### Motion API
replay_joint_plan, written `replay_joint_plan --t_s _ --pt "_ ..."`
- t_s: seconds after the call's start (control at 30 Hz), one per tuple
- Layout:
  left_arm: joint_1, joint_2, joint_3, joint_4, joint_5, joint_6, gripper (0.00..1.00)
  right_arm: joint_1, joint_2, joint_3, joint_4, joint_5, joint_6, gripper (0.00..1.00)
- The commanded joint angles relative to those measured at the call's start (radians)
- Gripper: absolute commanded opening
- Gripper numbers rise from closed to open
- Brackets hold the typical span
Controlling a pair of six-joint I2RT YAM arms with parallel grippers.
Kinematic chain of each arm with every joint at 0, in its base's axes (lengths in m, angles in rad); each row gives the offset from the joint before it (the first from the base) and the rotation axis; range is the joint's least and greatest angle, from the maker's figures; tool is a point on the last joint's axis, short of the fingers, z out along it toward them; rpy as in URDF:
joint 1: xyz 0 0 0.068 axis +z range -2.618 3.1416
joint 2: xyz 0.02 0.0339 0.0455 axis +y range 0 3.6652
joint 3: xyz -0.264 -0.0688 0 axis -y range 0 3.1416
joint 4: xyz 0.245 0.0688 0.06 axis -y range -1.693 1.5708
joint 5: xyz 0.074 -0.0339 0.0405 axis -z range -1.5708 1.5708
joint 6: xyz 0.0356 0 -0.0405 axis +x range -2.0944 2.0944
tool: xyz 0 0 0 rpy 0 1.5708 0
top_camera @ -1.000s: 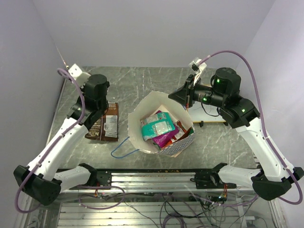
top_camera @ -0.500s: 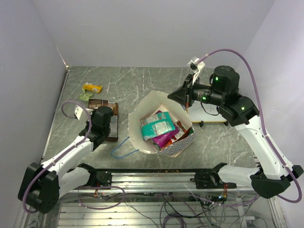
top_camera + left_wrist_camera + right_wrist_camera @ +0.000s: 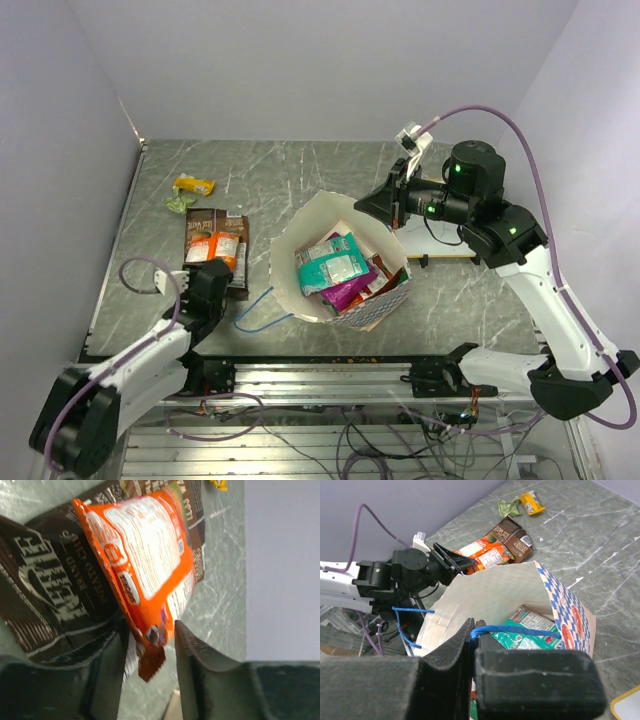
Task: Take the snacks out of the paper bag
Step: Place the snack at the center of the board, then adjust the paper bag at the center of the board.
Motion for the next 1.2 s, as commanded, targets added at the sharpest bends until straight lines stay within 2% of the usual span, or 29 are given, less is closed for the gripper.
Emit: replay_joint_plan --t_s 0.0,0.07,0.1,0.2,0.3,0.4,0.57,0.67,0.73,0.87,1.0,1.17 --pt "0.006 -0.187 0.101 -0.343 0.106 -0.062 0.6 0.006 -0.032 -0.017 0.038 -0.008 0.018 0.0" --pt "0.006 -0.292 0.165 -0.536 0.164 -0.115 0.93 0.006 -0.034 -0.023 0.041 -0.005 0.018 0.0" --pt "0.006 -0.33 0.197 -0.614 0.201 -0.142 1.0 0.006 -0.033 -0.025 0.044 -0.004 0.018 0.0" --pt "0.006 -0.435 0.295 -0.838 0.333 -0.201 1.0 0.007 -0.028 -0.025 0.048 -0.003 0.013 0.0" --pt "0.006 -0.485 0.391 -0.947 0.43 -0.182 1.0 0.005 -0.018 -0.021 0.058 0.002 0.01 0.0" --pt "0.007 -0.467 0.525 -1.004 0.415 -0.106 0.99 0.006 -0.009 -0.02 0.07 -0.001 0.011 0.0" --pt "0.006 -0.34 0.788 -0.871 0.34 0.171 0.97 0.007 0.008 -0.005 0.06 -0.035 -0.005 0.0" --pt "0.007 -0.252 0.895 -0.721 0.414 0.36 0.97 0.006 0.031 0.038 -0.001 -0.129 -0.118 0.0" --pt "0.006 -0.189 0.949 -0.636 0.51 0.476 0.97 0.006 0.059 0.084 -0.072 -0.136 -0.214 0.0" --pt "0.006 -0.073 1.03 -0.613 0.666 0.602 0.97 0.006 0.09 0.165 -0.152 0.16 -0.362 0.0" --pt "0.006 -0.03 1.046 -0.585 0.787 0.661 0.95 0.006 0.037 0.111 -0.151 0.226 -0.705 0.0" --pt "0.006 -0.026 1.029 -0.574 0.887 0.654 0.94 0.006 0.034 0.156 -0.147 0.335 -0.921 0.0"
